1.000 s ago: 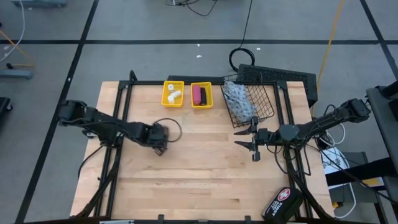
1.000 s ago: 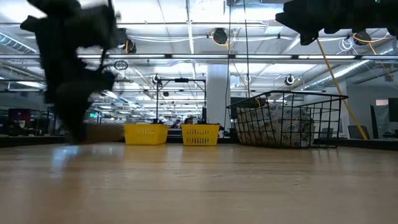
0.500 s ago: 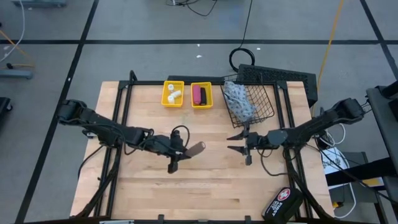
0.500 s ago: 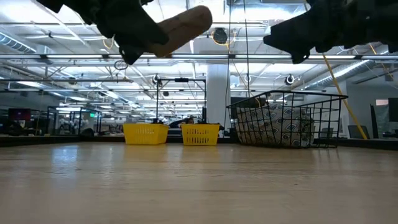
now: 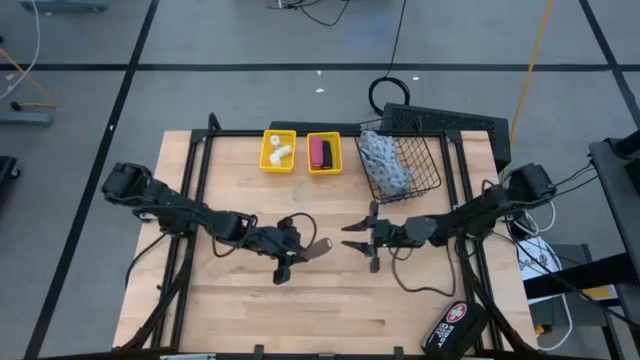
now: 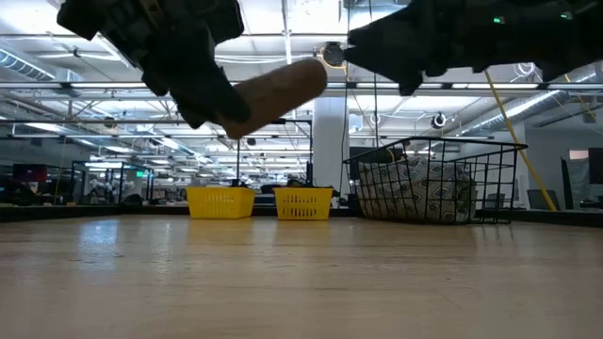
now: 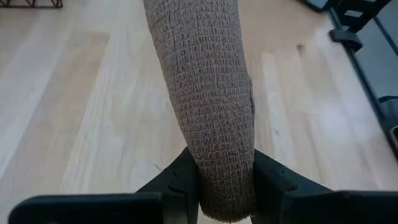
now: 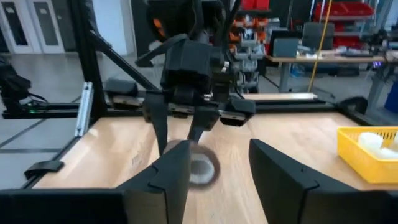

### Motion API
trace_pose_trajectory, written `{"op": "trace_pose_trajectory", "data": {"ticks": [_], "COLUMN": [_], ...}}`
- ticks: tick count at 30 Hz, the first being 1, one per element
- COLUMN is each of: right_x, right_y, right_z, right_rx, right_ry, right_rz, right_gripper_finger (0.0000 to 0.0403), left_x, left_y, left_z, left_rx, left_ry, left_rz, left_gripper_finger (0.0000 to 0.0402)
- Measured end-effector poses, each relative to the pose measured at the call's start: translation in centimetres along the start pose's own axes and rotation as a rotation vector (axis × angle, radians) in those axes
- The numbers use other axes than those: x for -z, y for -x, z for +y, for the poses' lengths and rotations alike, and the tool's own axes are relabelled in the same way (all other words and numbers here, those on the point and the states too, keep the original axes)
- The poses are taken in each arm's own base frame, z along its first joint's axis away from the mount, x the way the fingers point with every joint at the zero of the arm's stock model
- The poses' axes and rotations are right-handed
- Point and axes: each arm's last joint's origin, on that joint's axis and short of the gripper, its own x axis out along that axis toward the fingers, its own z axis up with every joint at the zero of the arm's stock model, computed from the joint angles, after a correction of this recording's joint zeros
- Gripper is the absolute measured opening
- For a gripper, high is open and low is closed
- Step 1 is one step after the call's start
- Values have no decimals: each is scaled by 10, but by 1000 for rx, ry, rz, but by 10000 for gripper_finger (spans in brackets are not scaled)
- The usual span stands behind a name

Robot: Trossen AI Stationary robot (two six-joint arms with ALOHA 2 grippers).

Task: Pick & Place Medicine items
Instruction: Put the brown bandage into the right yellow basket

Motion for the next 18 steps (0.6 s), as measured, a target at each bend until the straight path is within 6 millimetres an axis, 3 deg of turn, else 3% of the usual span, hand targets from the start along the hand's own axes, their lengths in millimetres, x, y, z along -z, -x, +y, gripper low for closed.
{"op": "trace_pose_trajectory", "data": {"ticks": [5,11,18], "right_x": [1,2,11], "right_y": [-21,-33,-40], "right_z": [0,-6,-6], "right_rx": [6,-124,-133], "right_ry": [-40,-200,-208], "right_rz": [106,161,161], "right_gripper_finger": [201,269,285], "left_x": [3,2,3], "left_y": [-4,-4,-4], "left_z": [0,-4,-4], "left_rx": [-6,7,7], "left_ry": [-2,-35,-49], "left_rz": [12,-2,0], "left_gripper_finger": [99,99,99]}}
